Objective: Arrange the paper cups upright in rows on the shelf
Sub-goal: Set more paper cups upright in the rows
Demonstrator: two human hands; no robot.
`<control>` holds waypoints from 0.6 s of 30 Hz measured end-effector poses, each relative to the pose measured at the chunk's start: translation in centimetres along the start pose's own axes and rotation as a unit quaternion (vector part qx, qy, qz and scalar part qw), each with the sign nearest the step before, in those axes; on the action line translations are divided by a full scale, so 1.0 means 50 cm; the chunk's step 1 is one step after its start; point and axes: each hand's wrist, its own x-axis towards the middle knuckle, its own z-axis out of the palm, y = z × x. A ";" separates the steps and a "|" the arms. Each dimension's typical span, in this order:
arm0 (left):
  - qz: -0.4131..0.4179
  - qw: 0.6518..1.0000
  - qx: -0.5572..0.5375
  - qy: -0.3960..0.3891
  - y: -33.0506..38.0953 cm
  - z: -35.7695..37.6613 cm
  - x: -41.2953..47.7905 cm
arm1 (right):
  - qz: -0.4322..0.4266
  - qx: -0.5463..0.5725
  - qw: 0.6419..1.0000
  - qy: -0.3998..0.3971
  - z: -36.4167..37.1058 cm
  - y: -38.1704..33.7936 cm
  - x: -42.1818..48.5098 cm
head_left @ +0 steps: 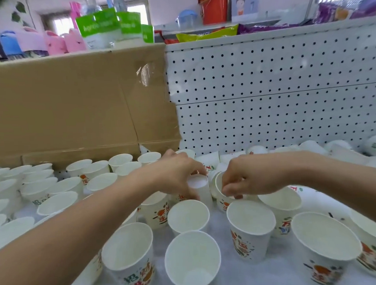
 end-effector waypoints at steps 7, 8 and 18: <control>-0.016 0.984 -0.173 0.046 -0.012 -0.048 -0.035 | -0.010 0.095 0.984 0.150 -0.029 0.027 0.002; -0.023 0.972 -0.227 0.059 -0.020 -0.063 -0.049 | -0.015 0.116 0.977 0.177 -0.032 0.032 0.009; -0.048 0.847 -0.516 0.119 -0.073 -0.059 -0.104 | -0.051 0.363 0.908 0.202 -0.050 0.008 0.060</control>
